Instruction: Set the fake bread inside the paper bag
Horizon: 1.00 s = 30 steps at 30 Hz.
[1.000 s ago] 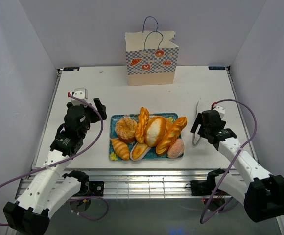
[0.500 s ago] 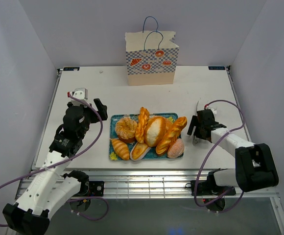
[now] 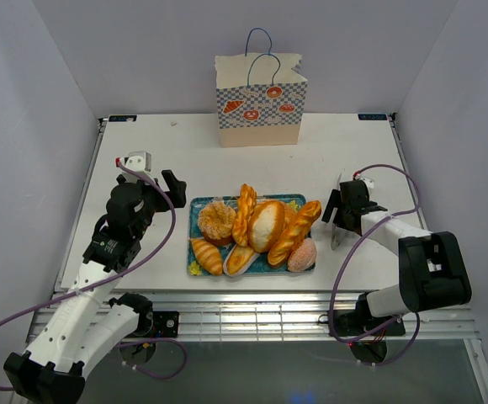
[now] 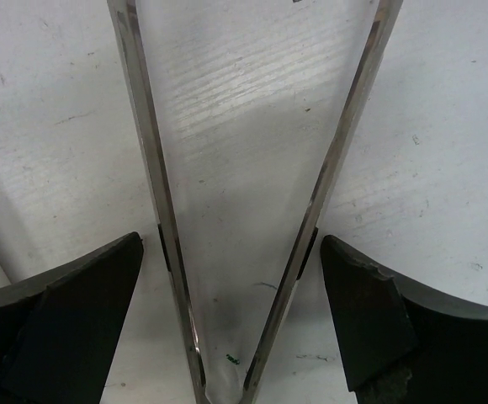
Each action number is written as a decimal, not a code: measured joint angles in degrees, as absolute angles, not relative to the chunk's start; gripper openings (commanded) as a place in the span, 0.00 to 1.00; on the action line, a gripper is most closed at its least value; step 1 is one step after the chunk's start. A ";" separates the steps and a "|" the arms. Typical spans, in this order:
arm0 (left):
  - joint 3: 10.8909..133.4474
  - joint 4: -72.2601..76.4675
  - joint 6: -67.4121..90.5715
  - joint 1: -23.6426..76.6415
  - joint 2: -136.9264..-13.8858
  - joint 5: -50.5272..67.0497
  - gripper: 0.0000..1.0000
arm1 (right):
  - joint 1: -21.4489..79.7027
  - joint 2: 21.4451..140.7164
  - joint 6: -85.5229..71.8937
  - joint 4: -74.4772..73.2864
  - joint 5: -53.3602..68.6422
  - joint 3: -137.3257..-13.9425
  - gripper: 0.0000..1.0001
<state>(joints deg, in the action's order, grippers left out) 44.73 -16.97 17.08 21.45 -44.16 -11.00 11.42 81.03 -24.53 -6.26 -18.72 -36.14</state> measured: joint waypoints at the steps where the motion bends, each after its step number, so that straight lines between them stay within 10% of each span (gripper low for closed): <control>1: 44.73 -16.97 17.08 21.45 -44.16 -10.90 0.98 | 11.22 81.17 -24.62 -6.22 -18.72 -36.25 0.89; 30: 44.73 -16.97 17.28 21.50 -43.77 -10.04 0.98 | 9.76 71.48 -23.29 -15.49 -17.21 -40.71 0.62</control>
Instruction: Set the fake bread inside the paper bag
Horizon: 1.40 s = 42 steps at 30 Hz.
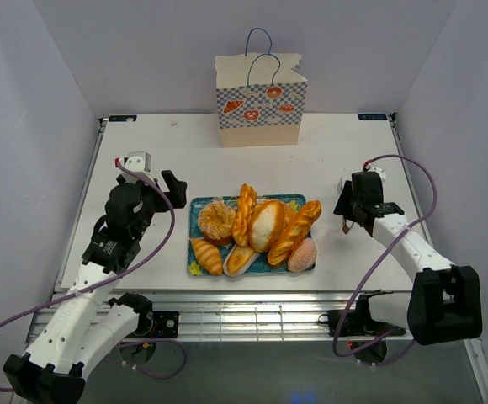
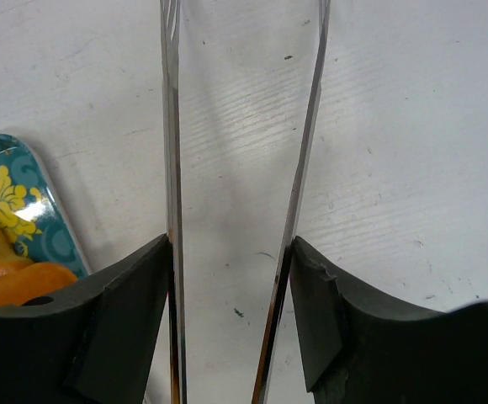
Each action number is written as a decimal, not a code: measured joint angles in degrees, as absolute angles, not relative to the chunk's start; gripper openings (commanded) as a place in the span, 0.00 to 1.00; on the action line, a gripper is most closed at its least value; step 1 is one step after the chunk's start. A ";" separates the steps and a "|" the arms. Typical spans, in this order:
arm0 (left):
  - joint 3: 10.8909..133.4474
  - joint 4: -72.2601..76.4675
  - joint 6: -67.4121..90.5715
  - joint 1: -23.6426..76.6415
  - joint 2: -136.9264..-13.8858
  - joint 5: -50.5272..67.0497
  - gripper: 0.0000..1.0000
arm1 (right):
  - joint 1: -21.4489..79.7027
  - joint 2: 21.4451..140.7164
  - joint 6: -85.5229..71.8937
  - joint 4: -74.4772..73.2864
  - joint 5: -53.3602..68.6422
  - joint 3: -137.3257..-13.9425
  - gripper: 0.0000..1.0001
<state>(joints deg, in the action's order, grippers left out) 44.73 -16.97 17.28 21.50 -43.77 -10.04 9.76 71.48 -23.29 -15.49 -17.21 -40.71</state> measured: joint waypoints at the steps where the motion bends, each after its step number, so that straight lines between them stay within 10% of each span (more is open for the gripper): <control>1: 44.73 -16.97 17.28 21.50 -43.68 -10.04 0.98 | 9.76 70.32 -23.03 -16.21 -17.17 -40.99 0.62; 42: 44.73 -17.12 17.19 21.50 -43.92 -13.74 0.98 | 13.26 41.58 -13.08 -49.98 12.08 -58.04 0.63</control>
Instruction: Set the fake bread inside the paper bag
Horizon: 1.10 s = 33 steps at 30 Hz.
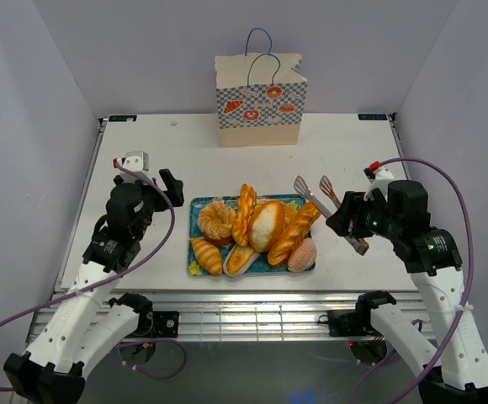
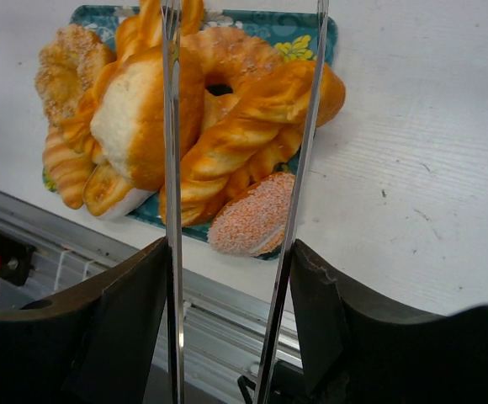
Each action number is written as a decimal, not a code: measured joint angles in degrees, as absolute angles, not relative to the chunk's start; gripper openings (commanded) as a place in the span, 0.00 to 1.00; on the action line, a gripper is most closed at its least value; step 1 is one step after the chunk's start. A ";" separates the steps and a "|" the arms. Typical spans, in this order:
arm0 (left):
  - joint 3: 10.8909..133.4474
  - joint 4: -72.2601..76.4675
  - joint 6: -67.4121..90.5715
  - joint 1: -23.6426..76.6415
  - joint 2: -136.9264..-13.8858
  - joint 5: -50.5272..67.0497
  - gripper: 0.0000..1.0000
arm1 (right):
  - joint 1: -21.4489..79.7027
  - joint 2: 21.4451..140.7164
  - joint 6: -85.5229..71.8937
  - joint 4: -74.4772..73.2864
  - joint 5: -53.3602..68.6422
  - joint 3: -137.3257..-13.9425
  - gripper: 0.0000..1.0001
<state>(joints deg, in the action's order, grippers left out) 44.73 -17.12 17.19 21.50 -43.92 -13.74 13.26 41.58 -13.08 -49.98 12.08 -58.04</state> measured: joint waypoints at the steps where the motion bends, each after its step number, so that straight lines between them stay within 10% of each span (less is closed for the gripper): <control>1: 44.73 -17.15 17.19 21.50 -43.97 -13.78 0.98 | 13.26 41.58 -13.10 -49.65 13.52 -57.89 0.63; 33: 44.73 -17.56 17.02 21.50 -44.69 -14.11 0.98 | 13.26 42.52 -19.31 -34.48 32.12 -42.41 0.66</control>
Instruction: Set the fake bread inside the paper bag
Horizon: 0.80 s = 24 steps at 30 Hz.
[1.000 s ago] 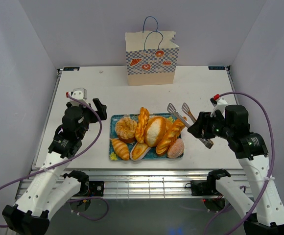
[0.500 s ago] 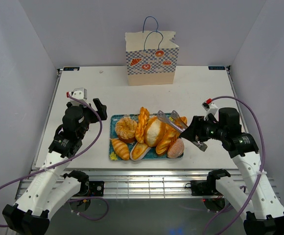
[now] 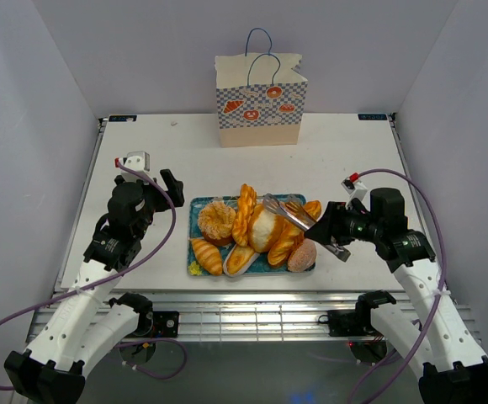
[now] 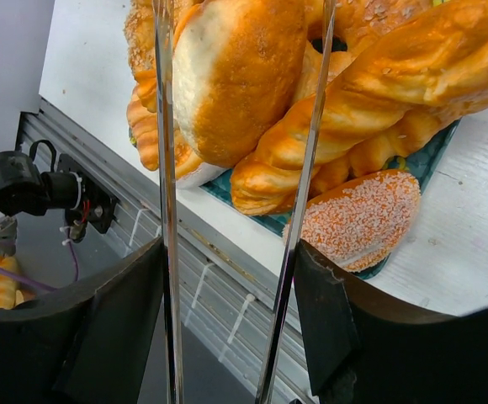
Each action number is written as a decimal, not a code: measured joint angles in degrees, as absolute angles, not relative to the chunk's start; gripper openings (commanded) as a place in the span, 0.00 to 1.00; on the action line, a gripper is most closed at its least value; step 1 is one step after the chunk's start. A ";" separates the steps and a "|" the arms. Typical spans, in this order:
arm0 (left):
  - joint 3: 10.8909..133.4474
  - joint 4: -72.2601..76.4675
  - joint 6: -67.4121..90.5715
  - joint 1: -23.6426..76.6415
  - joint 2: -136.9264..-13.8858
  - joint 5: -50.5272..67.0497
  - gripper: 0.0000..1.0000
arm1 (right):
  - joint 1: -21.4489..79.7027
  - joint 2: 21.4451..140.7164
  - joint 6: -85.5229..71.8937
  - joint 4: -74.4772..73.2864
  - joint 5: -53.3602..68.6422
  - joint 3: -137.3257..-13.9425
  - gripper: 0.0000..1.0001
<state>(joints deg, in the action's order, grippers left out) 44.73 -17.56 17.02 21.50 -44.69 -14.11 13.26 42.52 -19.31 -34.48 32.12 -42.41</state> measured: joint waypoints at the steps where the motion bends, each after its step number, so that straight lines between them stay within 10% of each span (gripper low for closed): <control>1: 44.73 -17.58 16.99 21.50 -44.69 -14.11 0.98 | 13.26 42.54 -19.42 -34.17 32.42 -42.11 0.66; 24: 44.73 -17.56 16.99 21.50 -44.69 -14.11 0.98 | 15.53 45.52 -20.75 -29.45 35.31 -37.98 0.58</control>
